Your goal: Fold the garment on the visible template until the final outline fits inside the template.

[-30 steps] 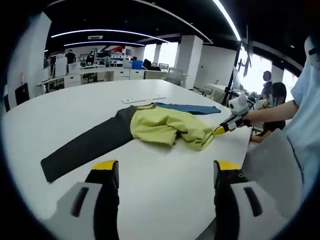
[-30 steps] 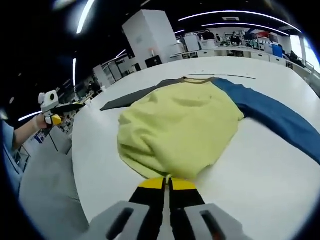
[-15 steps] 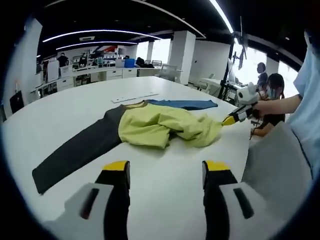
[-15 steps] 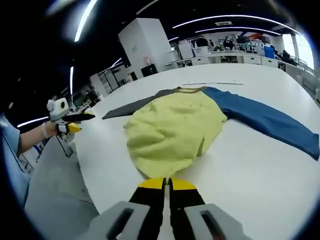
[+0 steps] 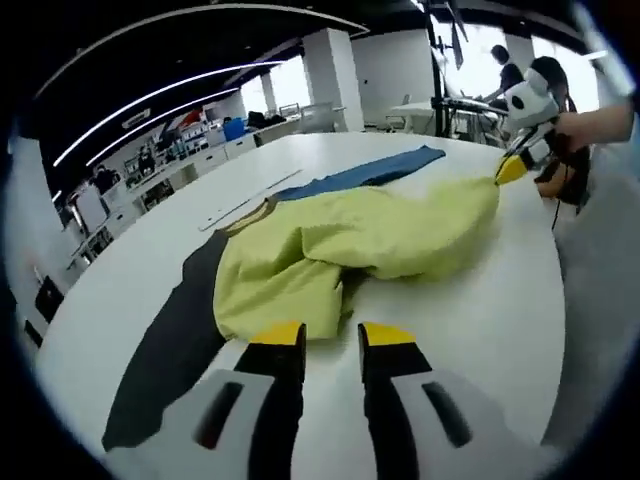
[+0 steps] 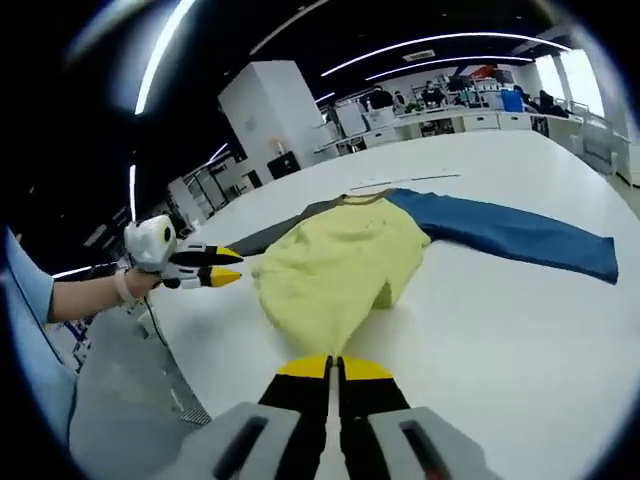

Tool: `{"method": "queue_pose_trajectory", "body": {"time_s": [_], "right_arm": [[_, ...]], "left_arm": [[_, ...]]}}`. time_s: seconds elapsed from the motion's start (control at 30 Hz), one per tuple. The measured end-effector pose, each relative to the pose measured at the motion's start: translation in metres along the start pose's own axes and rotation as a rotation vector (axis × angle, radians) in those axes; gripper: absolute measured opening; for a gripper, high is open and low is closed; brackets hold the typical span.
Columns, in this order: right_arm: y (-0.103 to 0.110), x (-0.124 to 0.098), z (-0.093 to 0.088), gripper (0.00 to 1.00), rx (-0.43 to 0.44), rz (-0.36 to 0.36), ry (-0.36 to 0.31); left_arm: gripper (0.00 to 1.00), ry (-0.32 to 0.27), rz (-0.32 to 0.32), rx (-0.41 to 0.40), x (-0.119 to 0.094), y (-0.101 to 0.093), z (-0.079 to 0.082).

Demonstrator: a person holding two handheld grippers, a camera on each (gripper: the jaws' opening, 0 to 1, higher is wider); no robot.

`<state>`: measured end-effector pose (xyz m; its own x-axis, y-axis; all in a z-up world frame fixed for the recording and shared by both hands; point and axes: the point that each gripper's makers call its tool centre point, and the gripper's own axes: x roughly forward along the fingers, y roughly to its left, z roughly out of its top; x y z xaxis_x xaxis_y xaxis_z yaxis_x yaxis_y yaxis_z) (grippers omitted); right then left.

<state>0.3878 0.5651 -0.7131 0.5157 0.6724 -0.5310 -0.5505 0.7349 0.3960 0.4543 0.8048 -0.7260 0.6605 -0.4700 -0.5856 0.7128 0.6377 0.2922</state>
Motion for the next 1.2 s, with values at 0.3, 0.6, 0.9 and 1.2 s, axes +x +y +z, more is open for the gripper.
{"method": "queue_pose_trajectory", "body": {"time_s": [0.3,0.6,0.9,1.2], "right_arm": [[-0.004,-0.003,0.0,0.0,0.035,-0.01,-0.022],[0.003,0.002,-0.011,0.0,0.026,0.006,0.0],[0.01,0.019,-0.032,0.21,-0.008,0.016,0.098],[0.012,0.038,-0.05,0.1,0.007,0.013,0.161]], "left_arm": [[0.12,0.068,0.003,0.129,0.033,0.007,-0.004],[0.05,0.067,-0.004,0.087,0.031,0.016,-0.001],[0.05,0.059,0.0,0.067,0.028,0.019,0.001],[0.04,0.053,0.003,0.067,0.025,0.022,0.003]]}}
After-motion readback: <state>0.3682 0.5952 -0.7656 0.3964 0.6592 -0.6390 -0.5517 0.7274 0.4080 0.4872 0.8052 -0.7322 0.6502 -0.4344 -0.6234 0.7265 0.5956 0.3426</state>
